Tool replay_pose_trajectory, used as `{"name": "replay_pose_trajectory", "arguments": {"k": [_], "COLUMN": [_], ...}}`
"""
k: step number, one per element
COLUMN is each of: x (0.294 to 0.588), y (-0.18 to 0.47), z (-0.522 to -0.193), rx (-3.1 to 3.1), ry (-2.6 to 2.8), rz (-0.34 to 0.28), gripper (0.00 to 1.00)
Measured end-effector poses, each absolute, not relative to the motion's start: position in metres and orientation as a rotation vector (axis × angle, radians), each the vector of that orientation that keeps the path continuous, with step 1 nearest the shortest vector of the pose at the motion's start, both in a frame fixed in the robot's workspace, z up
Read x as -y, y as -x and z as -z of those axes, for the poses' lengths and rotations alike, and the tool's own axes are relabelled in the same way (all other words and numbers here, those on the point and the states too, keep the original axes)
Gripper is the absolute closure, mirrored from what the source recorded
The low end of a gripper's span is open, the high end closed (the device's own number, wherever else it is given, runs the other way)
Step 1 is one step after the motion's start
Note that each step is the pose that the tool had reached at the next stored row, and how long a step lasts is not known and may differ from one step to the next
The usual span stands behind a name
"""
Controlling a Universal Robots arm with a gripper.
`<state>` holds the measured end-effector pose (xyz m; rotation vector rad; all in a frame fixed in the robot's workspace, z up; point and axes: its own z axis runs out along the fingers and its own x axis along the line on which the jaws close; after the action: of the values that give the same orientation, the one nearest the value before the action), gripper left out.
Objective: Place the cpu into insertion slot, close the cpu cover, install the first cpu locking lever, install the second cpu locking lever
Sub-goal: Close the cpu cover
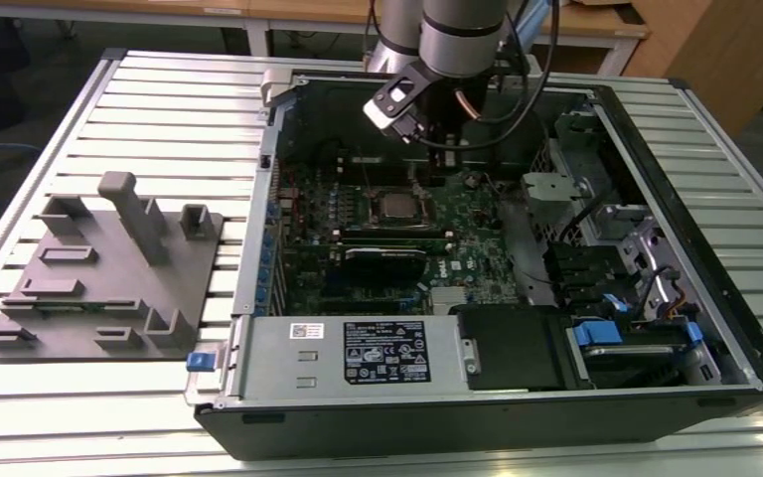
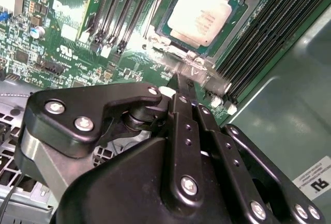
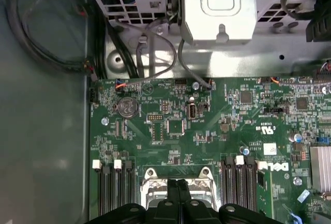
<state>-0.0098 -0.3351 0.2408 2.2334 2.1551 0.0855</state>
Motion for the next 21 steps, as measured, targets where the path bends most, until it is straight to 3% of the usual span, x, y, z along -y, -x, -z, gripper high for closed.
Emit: {"name": "replay_pose_trajectory", "arguments": {"k": [21], "x": [0.3351], "y": [0.0183], "z": [-0.2393], "rx": [-2.155], "ry": [-2.234], "rz": [-0.085], "gripper": [0.90]}}
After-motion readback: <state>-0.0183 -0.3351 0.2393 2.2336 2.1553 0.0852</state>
